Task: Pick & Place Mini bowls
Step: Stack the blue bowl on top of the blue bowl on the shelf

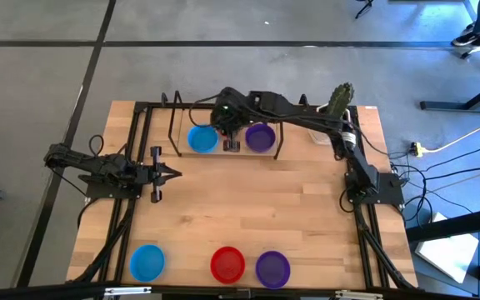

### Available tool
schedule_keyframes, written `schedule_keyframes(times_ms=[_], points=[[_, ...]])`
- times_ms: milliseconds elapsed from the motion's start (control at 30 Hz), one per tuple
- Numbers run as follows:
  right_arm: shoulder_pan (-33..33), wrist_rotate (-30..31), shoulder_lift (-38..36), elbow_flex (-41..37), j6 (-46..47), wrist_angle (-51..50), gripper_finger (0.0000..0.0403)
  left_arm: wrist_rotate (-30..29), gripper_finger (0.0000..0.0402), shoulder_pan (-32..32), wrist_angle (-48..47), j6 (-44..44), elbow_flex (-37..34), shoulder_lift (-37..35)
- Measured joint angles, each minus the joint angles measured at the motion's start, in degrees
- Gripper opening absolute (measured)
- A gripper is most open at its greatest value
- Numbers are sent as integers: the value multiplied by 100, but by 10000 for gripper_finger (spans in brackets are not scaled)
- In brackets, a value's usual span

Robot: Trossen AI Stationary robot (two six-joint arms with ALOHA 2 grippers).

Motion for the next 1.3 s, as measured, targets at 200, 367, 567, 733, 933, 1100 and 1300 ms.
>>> schedule_keyframes(times_ms=[200,367,567,733,933,1100,1300], points=[[333,-1232,-557,-83,-46,958,7,7,4,-2,-35,-1,0,0],[649,-1239,-776,-88,-60,955,4,10,9,-1,-43,-113,0,0],[898,-1231,-1170,-94,-29,1128,3,22,10,0,-42,-131,0,0],[1133,-1405,-1630,-94,81,1560,2,-17,5,-1,-42,-131,0,0],[1471,-117,-2387,-92,163,1123,2,-17,6,0,-42,-131,0,0],[1698,710,-3051,-90,461,137,2,-20,7,0,-42,-131,0,0],[2371,2174,-3683,-578,1086,-538,3,-22,4,-2,-42,-131,0,0]])
